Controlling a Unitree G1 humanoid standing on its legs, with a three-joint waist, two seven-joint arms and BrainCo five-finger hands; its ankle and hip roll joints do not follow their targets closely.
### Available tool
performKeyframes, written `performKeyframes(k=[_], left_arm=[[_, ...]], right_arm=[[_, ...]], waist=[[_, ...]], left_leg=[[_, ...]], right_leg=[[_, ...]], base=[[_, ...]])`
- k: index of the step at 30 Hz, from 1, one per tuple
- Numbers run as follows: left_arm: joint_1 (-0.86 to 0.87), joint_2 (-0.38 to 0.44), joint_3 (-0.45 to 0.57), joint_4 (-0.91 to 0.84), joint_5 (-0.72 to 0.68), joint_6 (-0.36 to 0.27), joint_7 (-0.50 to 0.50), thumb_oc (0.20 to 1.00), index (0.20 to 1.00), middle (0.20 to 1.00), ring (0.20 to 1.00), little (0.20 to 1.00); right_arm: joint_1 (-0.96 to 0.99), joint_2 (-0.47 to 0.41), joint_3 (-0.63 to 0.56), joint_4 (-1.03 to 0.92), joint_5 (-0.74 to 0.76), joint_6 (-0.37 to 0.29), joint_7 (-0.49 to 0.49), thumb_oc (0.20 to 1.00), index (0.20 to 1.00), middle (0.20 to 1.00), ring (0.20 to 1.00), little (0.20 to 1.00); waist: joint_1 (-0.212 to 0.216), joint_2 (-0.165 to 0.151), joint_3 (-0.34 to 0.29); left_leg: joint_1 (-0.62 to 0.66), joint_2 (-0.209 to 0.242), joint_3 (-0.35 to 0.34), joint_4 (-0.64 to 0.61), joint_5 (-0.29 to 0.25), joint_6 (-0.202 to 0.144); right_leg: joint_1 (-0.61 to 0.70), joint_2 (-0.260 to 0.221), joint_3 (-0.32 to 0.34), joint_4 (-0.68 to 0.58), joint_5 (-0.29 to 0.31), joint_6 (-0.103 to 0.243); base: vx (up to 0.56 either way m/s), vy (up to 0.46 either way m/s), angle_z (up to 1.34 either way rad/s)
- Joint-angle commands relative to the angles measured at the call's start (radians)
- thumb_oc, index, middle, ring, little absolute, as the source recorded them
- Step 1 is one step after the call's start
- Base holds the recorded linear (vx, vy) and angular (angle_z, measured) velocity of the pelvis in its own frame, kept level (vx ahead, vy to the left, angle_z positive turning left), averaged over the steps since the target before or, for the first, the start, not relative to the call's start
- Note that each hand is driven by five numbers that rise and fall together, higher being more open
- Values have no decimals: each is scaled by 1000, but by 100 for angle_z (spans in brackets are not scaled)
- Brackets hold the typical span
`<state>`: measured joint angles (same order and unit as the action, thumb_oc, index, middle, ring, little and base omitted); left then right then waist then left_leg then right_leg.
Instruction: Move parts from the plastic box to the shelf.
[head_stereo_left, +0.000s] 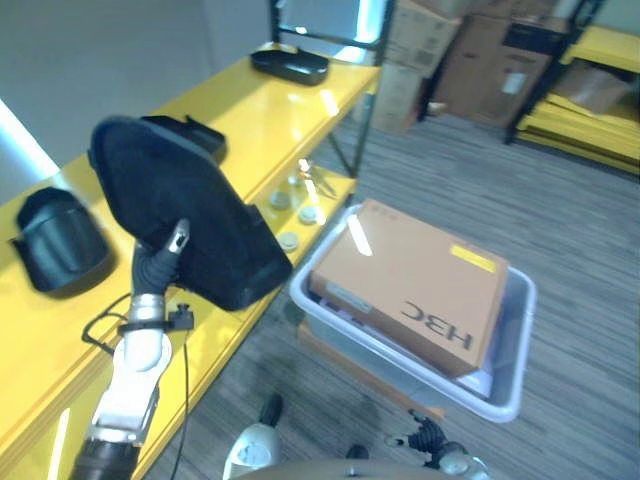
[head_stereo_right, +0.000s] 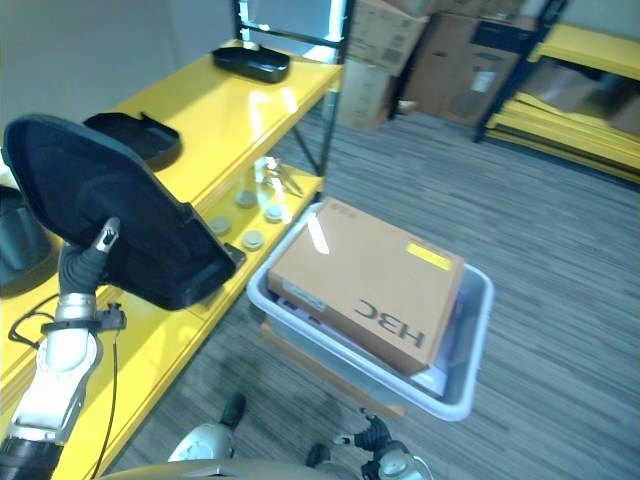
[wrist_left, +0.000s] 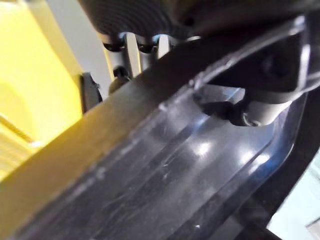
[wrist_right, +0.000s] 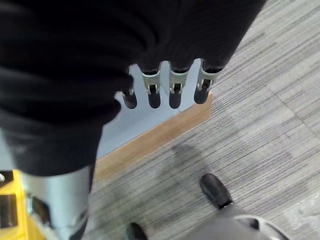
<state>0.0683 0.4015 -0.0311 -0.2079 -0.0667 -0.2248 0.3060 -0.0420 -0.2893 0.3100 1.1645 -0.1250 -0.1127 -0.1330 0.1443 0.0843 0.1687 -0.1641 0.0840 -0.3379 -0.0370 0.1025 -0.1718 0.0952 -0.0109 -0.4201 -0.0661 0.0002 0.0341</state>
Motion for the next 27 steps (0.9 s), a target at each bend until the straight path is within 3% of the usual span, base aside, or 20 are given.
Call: performKeyframes(k=[1,4,5,6,8,10,13,14,15,16,17,18,19,21,23,25,26,27], left_arm=[[-63,-4,85,-108,-61,-109,-19,200,200,200,200,200],[-44,1,87,-138,-124,-118,-63,200,200,200,200,200],[-44,2,86,-141,-126,-117,-65,200,200,200,200,200],[-46,2,87,-153,-141,-113,-70,200,200,200,200,200],[-54,17,84,-184,-147,-111,-100,200,200,200,200,200],[-67,27,73,-183,-143,-103,-107,200,200,200,200,200],[-75,24,61,-174,-138,-95,-114,200,200,200,200,200],[-89,44,54,-174,-120,-78,-116,200,200,200,200,200],[-95,67,60,-191,-116,-77,-122,200,200,200,200,200],[-129,84,30,-189,-123,-78,-130,200,200,200,200,200],[-132,85,30,-186,-123,-79,-130,200,200,200,200,200],[-153,96,13,-181,-114,-82,-128,200,200,200,200,200],[-169,113,-10,-178,-103,-85,-131,200,200,200,200,200],[-199,122,-38,-178,-129,-96,-152,200,200,200,200,200],[-220,117,-62,-162,-143,-102,-169,200,200,200,200,200],[-226,111,-70,-157,-149,-97,-183,200,200,200,200,200],[-203,99,-50,-167,-142,-98,-179,200,200,200,200,200],[-201,99,-49,-168,-142,-97,-179,200,200,200,200,200]], right_arm=[[-50,13,20,26,-33,21,-13,1000,1000,1000,1000,1000],[-68,16,-72,107,41,57,-52,1000,1000,1000,1000,1000],[-68,16,-74,108,42,57,-53,1000,1000,1000,1000,1000],[-68,21,-100,113,74,61,-62,1000,1000,1000,1000,1000],[-52,32,-147,126,136,69,-62,1000,1000,1000,1000,1000],[-39,31,-150,131,131,74,-58,1000,1000,1000,1000,1000],[-22,36,-213,140,208,77,-65,1000,1000,1000,1000,1000],[-14,53,-282,152,293,78,-65,1000,1000,1000,1000,1000],[-25,62,-293,147,293,81,-59,1000,1000,1000,1000,1000],[-34,63,-283,129,289,76,-51,1000,1000,1000,1000,1000],[-36,63,-283,129,289,76,-51,1000,1000,1000,1000,1000],[-41,62,-274,123,290,70,-48,1000,1000,1000,1000,1000],[-40,65,-264,117,309,61,-46,1000,1000,1000,1000,1000],[-20,61,-244,123,326,54,-26,1000,1000,1000,1000,1000],[-9,59,-213,129,312,55,-18,1000,1000,1000,1000,1000],[3,67,-203,150,301,59,-16,1000,1000,1000,1000,1000],[-11,78,-180,173,259,71,-11,1000,1000,1000,1000,1000],[-12,78,-179,174,258,71,-10,1000,1000,1000,1000,1000]], waist=[[22,-51,-26],[31,-69,-44],[33,-68,-38],[31,-71,-46],[19,-78,-56],[7,-71,-70],[-4,-64,-91],[-17,-73,-97],[-28,-70,-77],[-69,-70,-50],[-67,-72,-49],[-83,-76,-42],[-109,-83,-46],[-152,-84,-51],[-170,-91,-54],[-159,-106,-62],[-143,-112,-72],[-145,-112,-72]], left_leg=[[-7,-12,117,37,41,22],[32,25,218,140,-68,37],[20,19,223,151,-55,44],[41,29,241,167,-95,41],[64,-9,339,222,-184,58],[78,-7,399,182,-185,72],[106,-7,411,102,-168,73],[139,-46,368,79,-194,111],[158,-60,365,86,-219,148],[173,-74,339,97,-229,170],[172,-75,341,97,-231,171],[160,-78,333,98,-207,174],[158,-82,295,83,-192,170],[158,-95,204,61,-176,163],[150,-104,142,59,-167,157],[142,-109,109,72,-175,149],[135,-105,105,84,-181,145],[135,-105,104,86,-182,145]], right_leg=[[-27,-95,-42,15,-78,44],[-12,-118,-97,-2,-89,39],[-19,-126,-112,2,-71,36],[-8,-122,-116,-3,-89,37],[-2,-137,-188,-4,-78,33],[0,-135,-227,5,-76,34],[-3,-131,-248,22,-87,31],[-36,-159,-238,138,-83,43],[-93,-228,-220,302,-73,78],[-155,-252,-107,422,-75,119],[-161,-256,-103,430,-78,120],[-193,-226,-29,391,-70,106],[-215,-156,102,327,-75,99],[-224,-76,347,245,-84,102],[-231,-41,489,197,-54,93],[-202,-43,489,145,-44,79],[-176,-58,434,106,-22,81],[-174,-58,433,102,-20,81]], base=[[-144,-97,81],[-68,-75,78],[38,-62,139],[-57,5,107],[-49,21,80],[-38,102,176],[39,142,90],[115,336,39],[119,448,58],[27,290,24],[-82,113,45],[-85,-33,67],[-51,-46,66],[81,-65,36],[56,-126,143],[57,-237,152],[59,-199,121],[57,-247,87]])
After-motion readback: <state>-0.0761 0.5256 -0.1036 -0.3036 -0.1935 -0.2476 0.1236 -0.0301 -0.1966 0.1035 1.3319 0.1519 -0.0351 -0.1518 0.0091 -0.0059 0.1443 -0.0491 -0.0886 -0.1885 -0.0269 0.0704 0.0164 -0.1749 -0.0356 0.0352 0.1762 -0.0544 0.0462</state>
